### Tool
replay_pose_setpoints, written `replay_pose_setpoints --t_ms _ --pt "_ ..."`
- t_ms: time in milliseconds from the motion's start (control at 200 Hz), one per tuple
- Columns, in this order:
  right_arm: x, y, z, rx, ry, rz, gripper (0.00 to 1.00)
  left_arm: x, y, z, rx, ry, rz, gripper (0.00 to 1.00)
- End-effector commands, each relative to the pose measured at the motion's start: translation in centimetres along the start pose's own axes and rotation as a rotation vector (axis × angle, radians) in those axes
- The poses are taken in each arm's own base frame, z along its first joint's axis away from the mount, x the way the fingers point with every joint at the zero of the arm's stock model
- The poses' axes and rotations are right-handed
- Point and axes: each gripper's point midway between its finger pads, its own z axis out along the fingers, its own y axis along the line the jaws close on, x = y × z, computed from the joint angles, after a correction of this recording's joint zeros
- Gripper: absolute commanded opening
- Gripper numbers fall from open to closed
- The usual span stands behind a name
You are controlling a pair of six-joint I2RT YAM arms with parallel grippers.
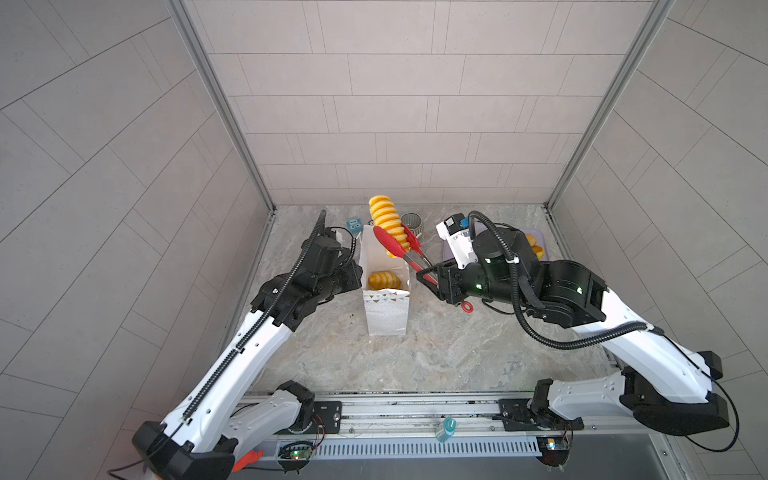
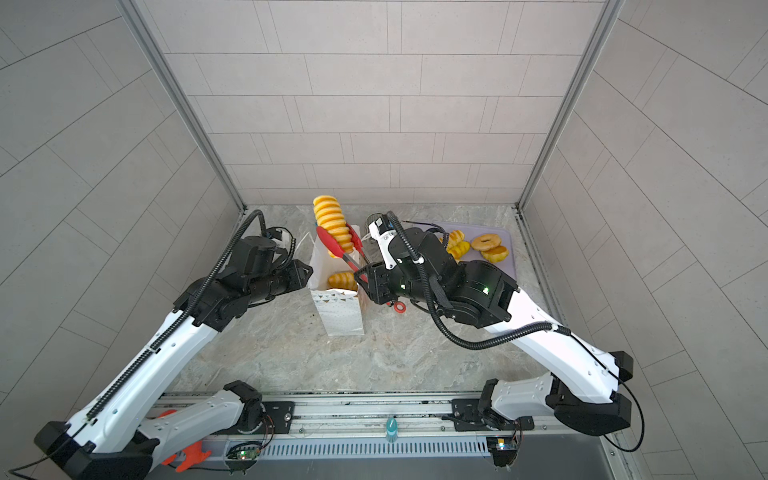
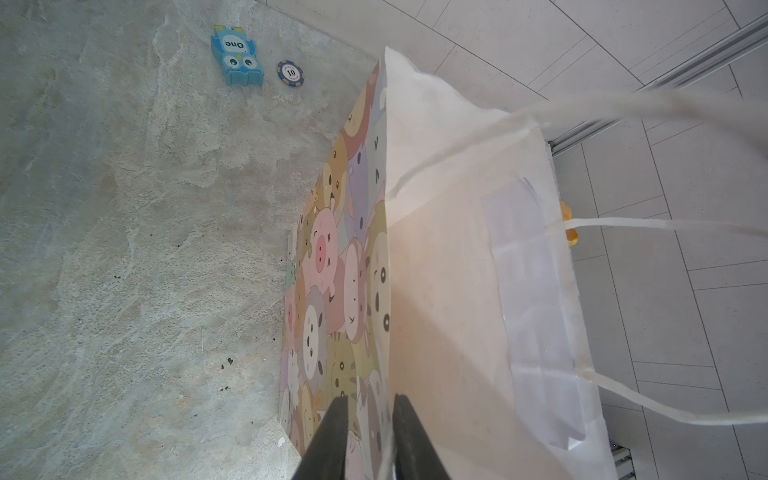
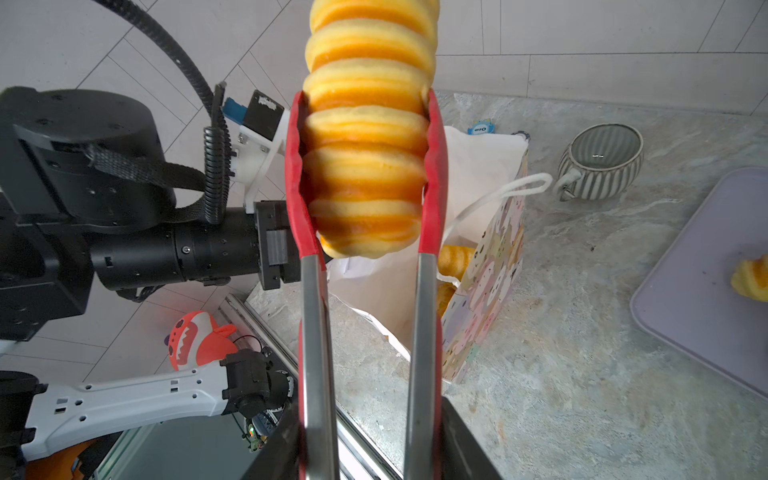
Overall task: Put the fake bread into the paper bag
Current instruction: 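Lift the bread in the tongs and carry it over the paper bag, then lower the bread into the bag and open the tongs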
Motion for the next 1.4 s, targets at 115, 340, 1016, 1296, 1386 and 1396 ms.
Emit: replay_pose_setpoints --t_ms 115,340,1016,1296,1386,1396 --pt "-0.2 0.0 1.4 0.015 -0.033 0.038 0.46 0.0 -0.1 -0.2 0.009 -0.002 -0.011 0.21" --pt "1.2 -0.5 2.8 0.042 0.011 0.036 0.46 0.0 -0.1 -0.1 0.013 0.002 -0.013 0.19" --pt "2.0 -1.0 3.5 0.065 0.038 0.019 0.59 0.1 -0.1 0.1 0.010 0.004 -0.014 0.18" --pt "1.9 -0.7 3.4 0.048 0.037 0.016 0.61 0.1 0.0 0.0 0.008 0.002 -0.014 0.18" --pt "1.8 -0.6 3.3 0.047 0.030 0.017 0.60 0.1 0.0 0.1 0.006 0.005 -0.014 0.18" --pt "1.8 -0.6 3.3 0.048 0.030 0.017 0.60 0.1 0.0 0.1 0.007 0.004 -0.013 0.18"
